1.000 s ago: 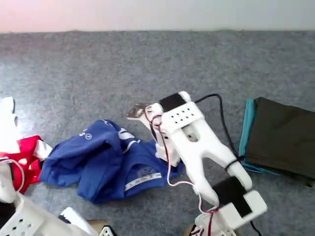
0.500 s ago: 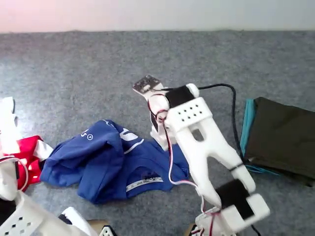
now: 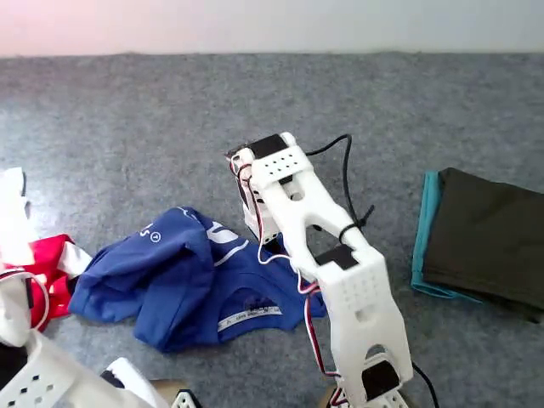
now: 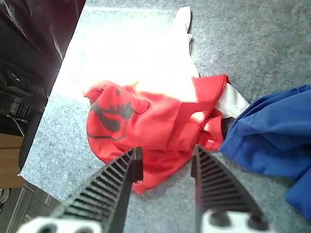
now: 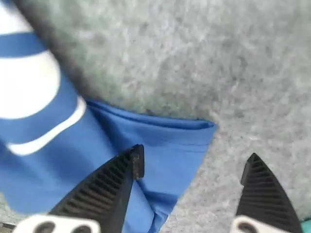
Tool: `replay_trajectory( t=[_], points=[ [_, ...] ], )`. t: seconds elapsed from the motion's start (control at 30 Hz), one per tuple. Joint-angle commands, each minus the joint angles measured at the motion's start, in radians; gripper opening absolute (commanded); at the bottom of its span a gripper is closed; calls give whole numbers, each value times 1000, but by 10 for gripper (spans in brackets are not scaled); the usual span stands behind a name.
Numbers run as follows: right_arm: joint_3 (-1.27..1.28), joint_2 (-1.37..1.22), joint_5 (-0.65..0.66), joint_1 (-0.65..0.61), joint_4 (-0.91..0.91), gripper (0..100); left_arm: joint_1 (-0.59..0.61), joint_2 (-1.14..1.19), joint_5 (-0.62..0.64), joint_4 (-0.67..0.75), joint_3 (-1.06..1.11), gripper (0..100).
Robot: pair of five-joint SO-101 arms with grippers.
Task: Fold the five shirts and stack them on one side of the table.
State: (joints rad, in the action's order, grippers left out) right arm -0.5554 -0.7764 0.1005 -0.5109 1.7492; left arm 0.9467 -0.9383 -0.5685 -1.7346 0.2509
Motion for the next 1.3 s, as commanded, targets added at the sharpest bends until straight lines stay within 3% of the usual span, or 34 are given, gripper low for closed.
replay_trajectory(
  t=[0.0,0.13,0.23,0.47,0.67,0.8,1.2,1.27],
  points=[
    [-123,-64,-8,-4,47,325,-6,2,8,-9,-1,171],
    [-123,-76,-8,-62,47,313,-6,2,8,-9,7,171],
    [-123,-82,-8,-85,45,251,-6,-6,8,25,59,171],
    [-101,-165,25,-73,47,152,-6,-6,8,51,77,171],
    [-103,-174,98,-71,47,6,-6,-6,8,60,79,171],
    [-104,-107,112,-25,48,9,-6,-6,8,60,79,171],
    [-107,509,542,94,45,10,-6,-6,11,57,15,170],
    [-107,615,594,117,44,10,-6,-6,58,61,-31,170]
  ],
)
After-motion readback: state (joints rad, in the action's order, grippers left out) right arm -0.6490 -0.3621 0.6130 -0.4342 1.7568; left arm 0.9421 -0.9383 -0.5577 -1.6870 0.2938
